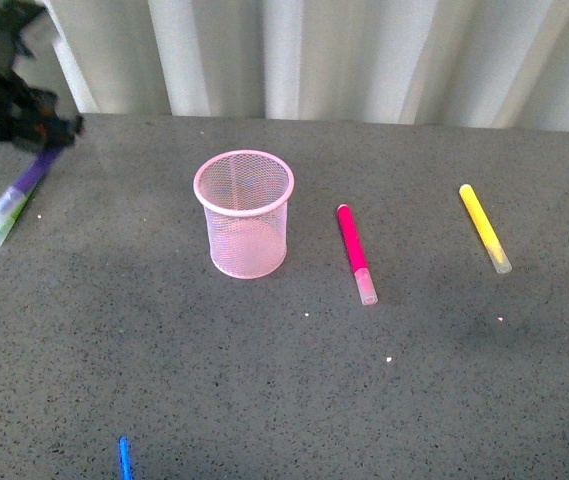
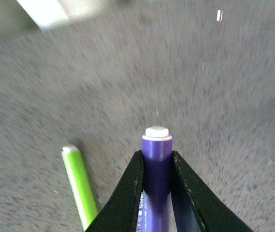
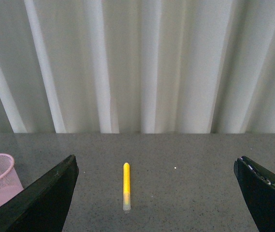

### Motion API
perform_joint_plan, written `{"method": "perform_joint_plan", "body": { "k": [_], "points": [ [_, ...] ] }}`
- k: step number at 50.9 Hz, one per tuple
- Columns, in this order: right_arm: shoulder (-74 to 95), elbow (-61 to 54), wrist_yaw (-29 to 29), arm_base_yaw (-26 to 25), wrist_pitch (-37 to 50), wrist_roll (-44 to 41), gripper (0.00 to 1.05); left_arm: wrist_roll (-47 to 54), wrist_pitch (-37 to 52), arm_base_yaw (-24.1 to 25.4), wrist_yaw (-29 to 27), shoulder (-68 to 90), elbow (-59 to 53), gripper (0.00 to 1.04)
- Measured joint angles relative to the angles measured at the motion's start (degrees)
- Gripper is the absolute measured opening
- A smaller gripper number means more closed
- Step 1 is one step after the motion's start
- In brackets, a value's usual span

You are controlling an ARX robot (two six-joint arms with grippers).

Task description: Insert purple and pink pens into pink cup

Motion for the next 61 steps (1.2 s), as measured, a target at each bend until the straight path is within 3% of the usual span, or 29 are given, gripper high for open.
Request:
{"method": "perform_joint_plan", "body": {
  "k": [6,12,20,25,30,47,54,61],
  "points": [
    [0.0,0.0,0.0,0.0,0.0,0.0,0.98,-8.13,14.03,1.18,7.26,-9.29,-4.59,0.13],
    [0.0,0.0,0.02,0.0,0.0,0.0,0.98,-18.6,30.4,-2.56,9.35,-15.17,-10.6,0.13],
    [0.0,0.0,0.0,0.0,0.0,0.0,0.98,-24.0,42.95,-10.69,6.64,-15.65,-16.44,0.13],
    [0.0,0.0,0.0,0.0,0.0,0.0,0.98,-26.53,53.24,-16.65,0.42,-10.84,-18.08,0.13],
    [0.0,0.0,0.02,0.0,0.0,0.0,0.98,-29.35,58.88,-18.88,-3.43,-6.86,-18.1,0.13],
    [0.0,0.0,0.02,0.0,0.0,0.0,0.98,-35.06,61.88,-19.78,-4.94,-5.01,-20.61,0.13],
    [0.0,0.0,0.0,0.0,0.0,0.0,0.98,-42.71,59.56,-19.78,0.15,-5.01,-22.73,0.13],
    [0.0,0.0,0.02,0.0,0.0,0.0,0.98,-45.53,59.87,-19.93,-0.61,-4.55,-23.34,0.13]
  ]
}}
